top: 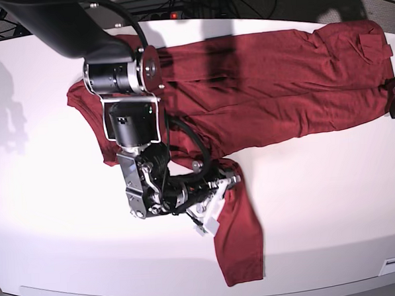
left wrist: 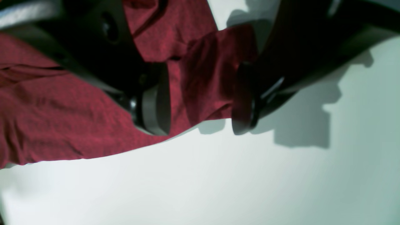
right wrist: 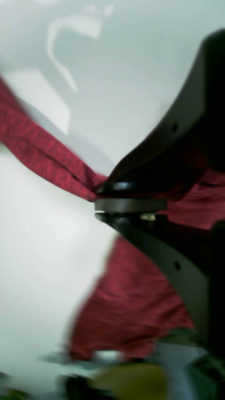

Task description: Fold the T-shirt properly

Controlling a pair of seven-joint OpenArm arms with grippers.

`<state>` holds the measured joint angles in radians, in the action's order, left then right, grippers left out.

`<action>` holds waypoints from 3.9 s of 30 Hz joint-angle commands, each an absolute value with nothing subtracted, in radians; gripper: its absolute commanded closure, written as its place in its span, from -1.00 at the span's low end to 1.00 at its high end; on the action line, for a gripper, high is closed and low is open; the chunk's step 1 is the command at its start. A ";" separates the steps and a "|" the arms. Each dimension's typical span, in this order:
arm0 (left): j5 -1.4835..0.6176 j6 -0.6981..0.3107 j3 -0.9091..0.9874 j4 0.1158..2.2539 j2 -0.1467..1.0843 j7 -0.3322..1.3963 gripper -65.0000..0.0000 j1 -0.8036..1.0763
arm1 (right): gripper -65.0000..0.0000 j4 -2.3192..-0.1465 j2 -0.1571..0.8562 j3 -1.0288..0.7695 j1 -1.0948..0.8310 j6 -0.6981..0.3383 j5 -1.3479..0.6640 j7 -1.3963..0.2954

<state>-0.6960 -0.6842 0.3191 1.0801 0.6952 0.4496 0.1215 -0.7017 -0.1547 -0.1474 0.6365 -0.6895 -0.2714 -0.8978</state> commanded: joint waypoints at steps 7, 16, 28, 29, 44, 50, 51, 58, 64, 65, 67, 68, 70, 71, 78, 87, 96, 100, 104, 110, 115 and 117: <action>-0.707 -0.688 0.329 1.094 0.723 0.421 0.06 0.113 | 1.00 -0.749 -0.157 -0.036 0.587 -0.698 -0.411 -0.960; -0.844 -0.698 0.329 1.144 0.723 0.331 0.06 0.099 | 1.00 -0.848 -0.157 0.002 0.567 -0.698 -0.732 -1.244; -0.846 -0.698 0.329 1.239 0.723 0.355 0.06 0.097 | 1.00 -0.891 -0.157 0.057 0.533 -0.698 -1.052 -1.396; -0.846 -0.698 0.328 1.239 0.723 0.359 0.06 0.097 | 1.00 -0.891 -0.157 0.075 0.523 -0.698 -1.052 -1.396; -0.847 -0.698 0.328 1.239 0.723 0.397 0.06 0.100 | 0.36 -0.891 -0.157 0.159 0.463 -0.698 -1.052 -1.396; -0.846 -0.698 0.328 1.239 0.723 0.397 0.06 0.100 | 0.02 -0.891 -0.157 0.158 0.464 -0.698 -1.111 -1.396; -0.846 -0.698 0.328 1.239 0.723 0.397 0.06 0.100 | 0.02 -0.891 -0.157 0.157 0.468 -0.698 -1.141 -1.396; -0.847 -0.698 0.328 1.239 0.723 0.426 0.06 0.100 | 0.03 -0.891 -0.149 0.091 0.550 -0.698 -0.921 -1.081; -0.847 -0.698 0.328 1.239 0.723 0.441 0.06 0.099 | 0.03 -0.891 -0.144 -0.002 0.557 -0.698 -0.630 -0.838; -0.847 -0.698 0.328 1.239 0.723 0.441 0.06 0.099 | 0.03 -0.891 -0.147 -0.009 0.557 -0.698 -0.579 -0.813; -0.847 -0.698 0.328 1.239 0.723 0.441 0.06 0.099 | 0.03 -0.891 -0.157 -0.015 0.557 -0.678 -0.479 -0.756; -0.847 -0.698 0.328 1.239 0.723 0.441 0.06 0.099 | 0.03 -0.891 -0.157 -0.015 0.557 -0.651 -0.427 -0.727; -0.847 -0.698 0.328 1.239 0.723 0.441 0.06 0.099 | 0.03 -0.891 -0.157 -0.013 0.557 -0.610 -0.314 -0.663; -0.853 -0.698 0.328 1.240 0.722 0.440 0.06 0.099 | 0.03 -0.889 -0.157 0.007 0.556 -0.585 -0.299 -0.631; -0.858 -0.698 0.328 1.240 0.723 0.441 0.06 0.099 | 0.03 -0.880 -0.157 0.101 0.554 -0.432 -0.246 -0.575; -0.858 -0.698 0.328 1.240 0.723 0.441 0.06 0.099 | 0.03 -0.759 -0.157 0.115 0.514 -0.417 -0.269 -0.543; -0.858 -0.698 0.328 1.240 0.723 0.441 0.06 0.099 | 0.03 -0.644 -0.157 0.119 0.512 -0.422 -0.379 -0.524; -0.857 -0.698 0.328 1.240 0.723 0.434 0.06 0.099 | 0.20 -0.639 -0.157 0.119 0.512 -0.426 -0.378 -0.558; -0.857 -0.698 0.328 1.240 0.723 0.426 0.06 0.099 | 0.48 -0.639 -0.157 0.119 0.512 -0.446 -0.378 -0.583; -0.857 -0.698 0.328 1.240 0.723 0.426 0.06 0.099 | 1.00 -0.639 -0.157 0.119 0.512 -0.447 -0.370 -0.608; -0.857 -0.698 0.328 1.240 0.723 0.426 0.06 0.099 | 1.00 -0.639 -0.157 0.119 0.514 -0.558 -0.395 -0.515; -0.857 -0.698 0.328 1.240 0.723 0.426 0.06 0.099 | 1.00 -0.640 -0.157 0.119 0.518 -0.637 -0.463 -0.499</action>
<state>-0.8352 -0.6910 0.3191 1.2224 0.6952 0.4492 0.1131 -0.6273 -0.1513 0.1184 0.4923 -0.6277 -0.4561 -0.5060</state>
